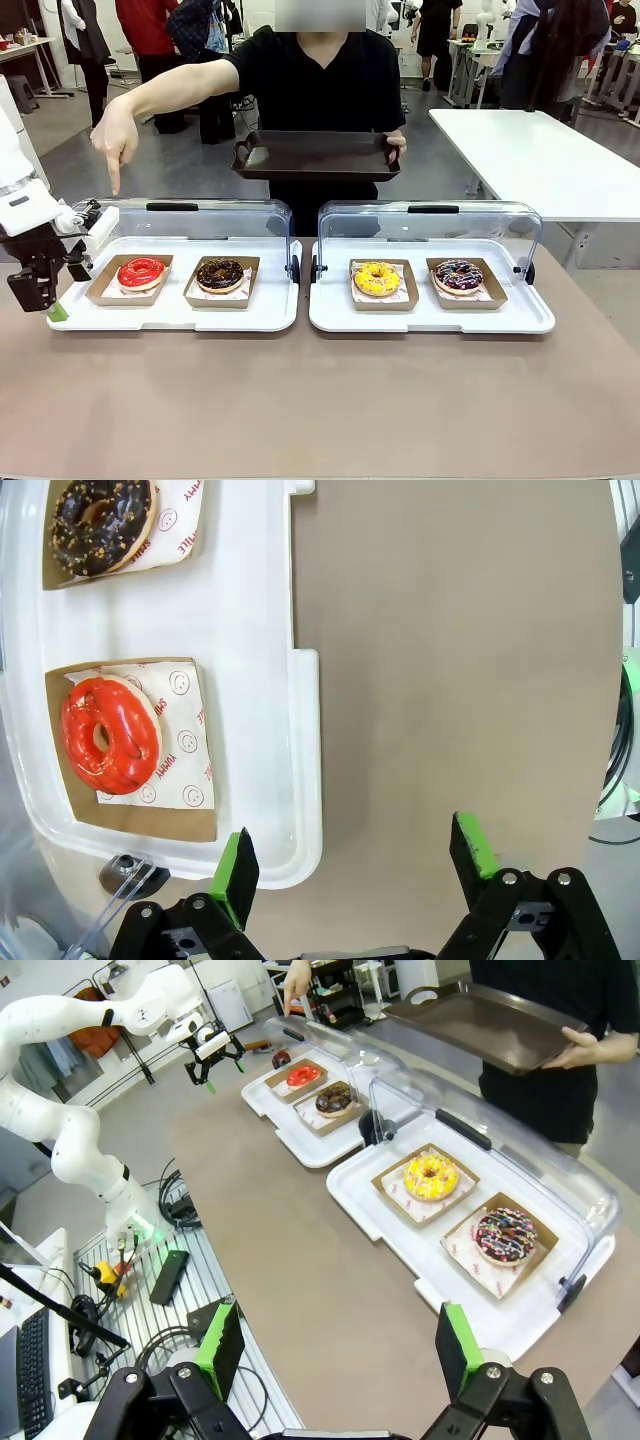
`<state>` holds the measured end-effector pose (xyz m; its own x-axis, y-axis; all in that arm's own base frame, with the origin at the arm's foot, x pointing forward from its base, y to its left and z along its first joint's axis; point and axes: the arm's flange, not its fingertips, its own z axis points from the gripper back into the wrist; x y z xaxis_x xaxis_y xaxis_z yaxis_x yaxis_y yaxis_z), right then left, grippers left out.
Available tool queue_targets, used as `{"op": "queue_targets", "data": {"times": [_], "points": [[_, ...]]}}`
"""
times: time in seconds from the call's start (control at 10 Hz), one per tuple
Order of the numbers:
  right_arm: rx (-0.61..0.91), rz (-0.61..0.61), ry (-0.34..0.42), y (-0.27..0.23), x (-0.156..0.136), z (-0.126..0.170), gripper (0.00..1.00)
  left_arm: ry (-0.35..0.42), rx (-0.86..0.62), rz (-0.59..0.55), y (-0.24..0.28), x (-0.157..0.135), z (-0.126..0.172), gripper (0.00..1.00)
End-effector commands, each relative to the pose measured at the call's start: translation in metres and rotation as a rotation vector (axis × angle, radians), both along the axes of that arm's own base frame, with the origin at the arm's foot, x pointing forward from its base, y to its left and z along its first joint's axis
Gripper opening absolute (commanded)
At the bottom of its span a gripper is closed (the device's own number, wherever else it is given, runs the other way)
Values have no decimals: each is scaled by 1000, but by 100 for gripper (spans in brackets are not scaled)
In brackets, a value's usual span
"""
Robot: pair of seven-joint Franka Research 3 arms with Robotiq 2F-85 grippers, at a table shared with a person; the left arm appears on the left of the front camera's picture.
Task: Provide the desired donut to the person.
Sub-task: Pick up and lift the Paper togo box containing the Donut pointed at by the person.
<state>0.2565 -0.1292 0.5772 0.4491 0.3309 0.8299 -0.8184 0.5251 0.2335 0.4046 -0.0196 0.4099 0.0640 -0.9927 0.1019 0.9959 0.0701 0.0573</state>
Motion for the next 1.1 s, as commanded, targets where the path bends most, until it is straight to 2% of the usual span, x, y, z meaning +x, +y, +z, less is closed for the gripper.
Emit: {"op": "queue_targets", "data": {"times": [0.0, 0.2, 0.4, 0.6, 1.0], "points": [[8, 7, -3, 0, 0, -1, 100, -8, 14, -49, 4, 15, -7, 100], [8, 7, -3, 0, 0, -1, 100, -25, 21, -85, 12, 41, -23, 100], [8, 7, -3, 0, 0, -1, 100, -54, 42, -73, 19, 59, -35, 100], [8, 7, -3, 0, 0, -1, 100, -83, 52, -77, 24, 70, -48, 100], [8, 7, -3, 0, 0, -1, 100, -82, 45, -79, 29, 90, -67, 100]]}}
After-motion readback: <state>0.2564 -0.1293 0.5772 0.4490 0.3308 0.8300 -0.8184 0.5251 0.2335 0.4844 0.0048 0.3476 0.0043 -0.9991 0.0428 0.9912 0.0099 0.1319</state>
